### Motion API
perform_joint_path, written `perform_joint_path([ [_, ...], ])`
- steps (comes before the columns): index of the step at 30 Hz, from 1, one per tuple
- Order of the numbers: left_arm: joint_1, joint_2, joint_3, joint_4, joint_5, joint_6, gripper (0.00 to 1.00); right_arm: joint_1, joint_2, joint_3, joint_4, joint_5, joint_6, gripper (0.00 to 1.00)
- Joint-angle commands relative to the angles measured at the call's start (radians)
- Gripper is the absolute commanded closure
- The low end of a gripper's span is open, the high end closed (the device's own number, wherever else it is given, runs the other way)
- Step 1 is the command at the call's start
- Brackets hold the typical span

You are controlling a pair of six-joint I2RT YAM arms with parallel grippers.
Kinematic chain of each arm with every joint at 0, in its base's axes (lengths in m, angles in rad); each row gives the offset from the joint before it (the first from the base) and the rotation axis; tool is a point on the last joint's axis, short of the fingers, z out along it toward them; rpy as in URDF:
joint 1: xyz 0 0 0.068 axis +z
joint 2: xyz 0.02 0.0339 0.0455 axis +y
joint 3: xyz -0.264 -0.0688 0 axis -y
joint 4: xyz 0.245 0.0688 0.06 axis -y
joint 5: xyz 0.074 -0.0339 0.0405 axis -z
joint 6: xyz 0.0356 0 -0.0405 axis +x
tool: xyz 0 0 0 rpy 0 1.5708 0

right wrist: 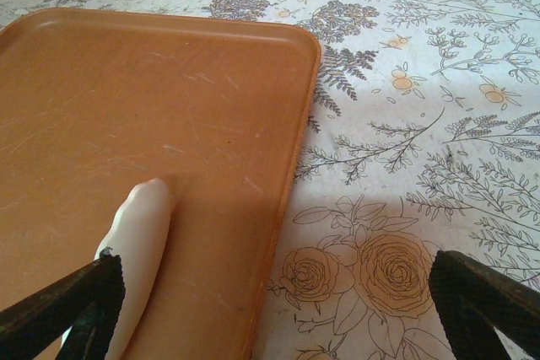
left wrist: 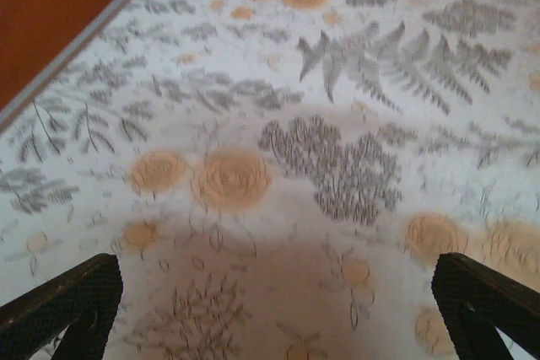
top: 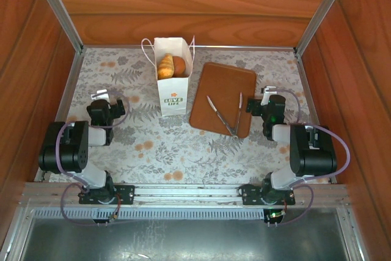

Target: Place the fake bread into the paper bag

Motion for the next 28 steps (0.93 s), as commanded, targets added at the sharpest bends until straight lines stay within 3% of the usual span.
perform_joint_path([
  [1,0.013,-0.011,-0.005,0.121,0.031,0.015,0.0,0.001,-0.007,0.015,0.021,-0.013,-0.015,0.0],
  [4,0.001,0.021,0.035,0.104,-0.007,0.029,0.0,0.0,-0.01,0.013,0.025,-0.013,-0.016,0.0],
  [28,-0.004,0.003,0.033,0.082,-0.006,0.032,0.0,0.001,-0.01,0.013,0.024,-0.011,-0.016,0.0],
])
